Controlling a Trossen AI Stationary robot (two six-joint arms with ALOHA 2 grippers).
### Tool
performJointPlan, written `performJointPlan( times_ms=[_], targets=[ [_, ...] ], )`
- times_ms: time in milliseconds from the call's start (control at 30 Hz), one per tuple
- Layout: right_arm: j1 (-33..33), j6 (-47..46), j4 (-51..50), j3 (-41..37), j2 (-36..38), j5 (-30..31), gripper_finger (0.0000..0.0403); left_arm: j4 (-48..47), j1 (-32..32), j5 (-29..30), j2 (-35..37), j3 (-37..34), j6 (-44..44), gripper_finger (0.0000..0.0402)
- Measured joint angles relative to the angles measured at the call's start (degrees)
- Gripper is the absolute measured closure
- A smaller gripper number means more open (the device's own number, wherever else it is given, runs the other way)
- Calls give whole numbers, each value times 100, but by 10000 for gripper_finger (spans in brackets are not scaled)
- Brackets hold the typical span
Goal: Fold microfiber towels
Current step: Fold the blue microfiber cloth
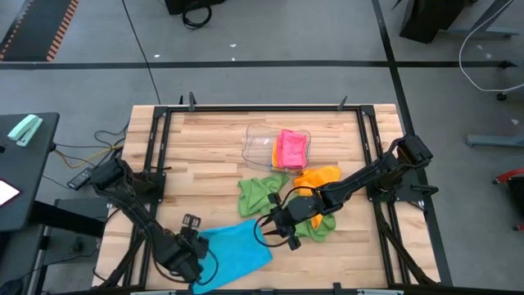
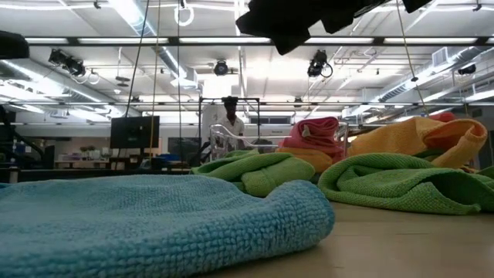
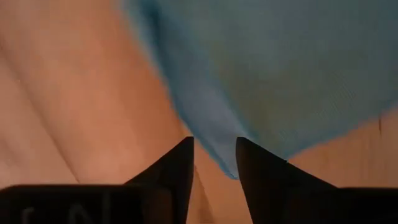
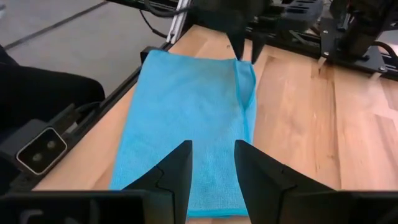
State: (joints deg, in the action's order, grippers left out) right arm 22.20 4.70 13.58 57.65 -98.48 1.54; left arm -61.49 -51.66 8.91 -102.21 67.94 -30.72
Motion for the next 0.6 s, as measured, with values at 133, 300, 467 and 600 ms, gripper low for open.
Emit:
performJointPlan(
  times_ms=[133,300,467,600],
  targets=[
    [0,137,-44,0,0,0,274,286,-212,43,-5,-2,1586,246],
    [-77,198,-317,0,0,-2,274,432,-422,146,-5,-2,1990,233],
    [-293,-117,-366,0,0,83,274,435,-571,142,-5,-2,2038,236],
    [-401,-366,-362,0,0,120,274,437,-723,206,-5,-2,2414,238]
  ],
)
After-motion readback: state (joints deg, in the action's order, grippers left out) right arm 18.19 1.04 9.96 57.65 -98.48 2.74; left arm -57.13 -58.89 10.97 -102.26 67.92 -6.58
